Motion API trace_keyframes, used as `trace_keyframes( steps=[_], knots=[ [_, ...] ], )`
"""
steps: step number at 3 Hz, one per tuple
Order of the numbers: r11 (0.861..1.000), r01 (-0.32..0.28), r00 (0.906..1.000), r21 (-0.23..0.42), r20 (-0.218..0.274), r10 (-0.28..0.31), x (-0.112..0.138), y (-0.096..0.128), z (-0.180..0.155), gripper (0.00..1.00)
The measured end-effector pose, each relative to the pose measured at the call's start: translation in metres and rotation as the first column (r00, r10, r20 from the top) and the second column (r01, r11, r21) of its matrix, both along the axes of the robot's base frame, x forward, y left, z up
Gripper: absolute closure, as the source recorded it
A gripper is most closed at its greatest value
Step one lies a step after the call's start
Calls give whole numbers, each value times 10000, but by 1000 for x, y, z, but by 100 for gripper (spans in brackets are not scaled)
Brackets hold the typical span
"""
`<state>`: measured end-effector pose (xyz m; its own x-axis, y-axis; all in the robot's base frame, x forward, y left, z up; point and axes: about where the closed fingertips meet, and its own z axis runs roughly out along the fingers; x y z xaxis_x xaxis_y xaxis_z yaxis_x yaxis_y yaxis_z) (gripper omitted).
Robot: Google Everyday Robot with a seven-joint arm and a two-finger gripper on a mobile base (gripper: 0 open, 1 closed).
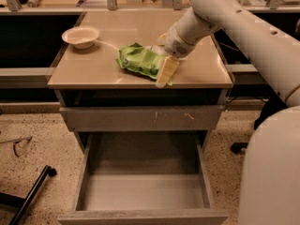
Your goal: Place green rice chip bag into middle drawer
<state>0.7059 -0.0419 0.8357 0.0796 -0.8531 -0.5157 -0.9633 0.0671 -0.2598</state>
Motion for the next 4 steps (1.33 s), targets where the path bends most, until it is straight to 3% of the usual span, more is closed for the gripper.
trace_keyframes(
  steps=[1,2,4],
  knots=[
    [9995,-191,9997,-268,147,195,20,15,-6,0],
    [9977,-296,9987,-606,-434,270,31,18,-34,0],
    [9975,-314,9983,-633,-514,281,32,18,-38,42]
  ],
)
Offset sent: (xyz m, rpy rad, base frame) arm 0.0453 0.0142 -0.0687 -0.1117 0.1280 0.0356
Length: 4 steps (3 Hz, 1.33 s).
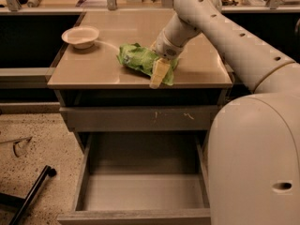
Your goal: Place green rice chip bag into middle drawer
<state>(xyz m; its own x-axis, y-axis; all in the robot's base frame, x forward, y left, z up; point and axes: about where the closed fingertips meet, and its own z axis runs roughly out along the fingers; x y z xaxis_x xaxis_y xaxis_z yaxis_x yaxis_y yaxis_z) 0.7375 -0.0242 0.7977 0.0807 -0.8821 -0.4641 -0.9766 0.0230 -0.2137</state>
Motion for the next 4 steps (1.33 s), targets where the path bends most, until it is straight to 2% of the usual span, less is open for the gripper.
trace_keyframes(
  steps=[1,2,3,4],
  knots=[
    [10000,1,10000,0,1,-1,-3,0,3,65],
    [9940,923,9936,581,598,-958,-21,-21,43,88],
    [9698,1804,9619,1640,1765,-2088,-71,-39,113,100],
    [9515,1594,9642,2632,1655,-2073,-122,-24,101,100]
  ],
)
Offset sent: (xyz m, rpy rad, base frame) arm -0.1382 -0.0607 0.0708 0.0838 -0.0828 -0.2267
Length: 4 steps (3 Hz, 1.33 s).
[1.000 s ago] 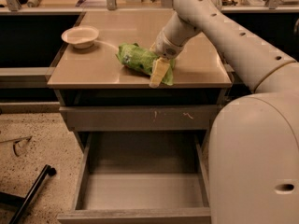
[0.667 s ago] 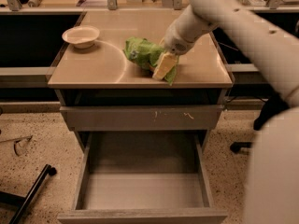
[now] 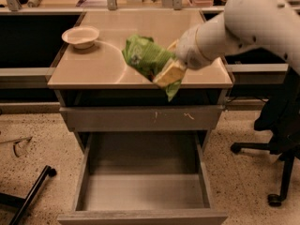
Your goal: Place green rice chip bag into middle drawer
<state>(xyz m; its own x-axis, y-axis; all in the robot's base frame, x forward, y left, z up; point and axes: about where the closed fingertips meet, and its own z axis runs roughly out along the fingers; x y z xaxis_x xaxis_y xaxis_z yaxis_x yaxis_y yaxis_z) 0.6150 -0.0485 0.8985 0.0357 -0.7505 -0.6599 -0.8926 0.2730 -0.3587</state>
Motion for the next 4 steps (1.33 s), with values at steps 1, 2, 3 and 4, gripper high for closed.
trace_keyframes(
  steps=[1,2,3,4],
  knots=[
    [9998,-176,9980,-32,-605,173,-24,4,-33,100],
    [9998,-189,9980,-51,-608,186,-24,5,-34,100],
    [9993,-154,9939,339,-1083,190,-38,6,-57,100],
    [9925,-36,9805,1219,-1947,275,-71,14,-116,100]
  ],
)
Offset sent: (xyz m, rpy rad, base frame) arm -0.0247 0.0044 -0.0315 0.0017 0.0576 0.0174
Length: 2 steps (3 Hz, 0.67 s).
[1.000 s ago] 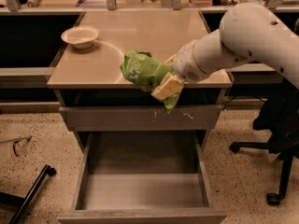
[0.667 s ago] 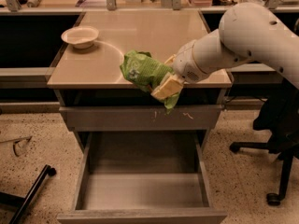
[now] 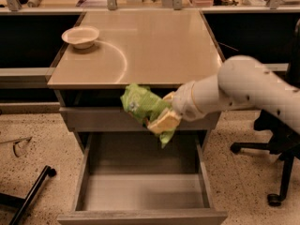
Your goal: Place green rice chip bag into middle drawer
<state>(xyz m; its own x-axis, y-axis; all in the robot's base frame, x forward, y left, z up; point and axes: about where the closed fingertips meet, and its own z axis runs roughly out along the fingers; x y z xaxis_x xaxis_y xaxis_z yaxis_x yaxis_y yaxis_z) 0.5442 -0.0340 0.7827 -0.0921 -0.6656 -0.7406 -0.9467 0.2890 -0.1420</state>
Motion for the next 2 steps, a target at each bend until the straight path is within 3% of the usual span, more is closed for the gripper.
trace_keyframes(
  steps=[1,2],
  knots=[
    [9984,72,9921,556,-1257,-2,-43,6,-95,100],
    [9984,72,9921,556,-1257,-1,-43,6,-95,100]
  ],
)
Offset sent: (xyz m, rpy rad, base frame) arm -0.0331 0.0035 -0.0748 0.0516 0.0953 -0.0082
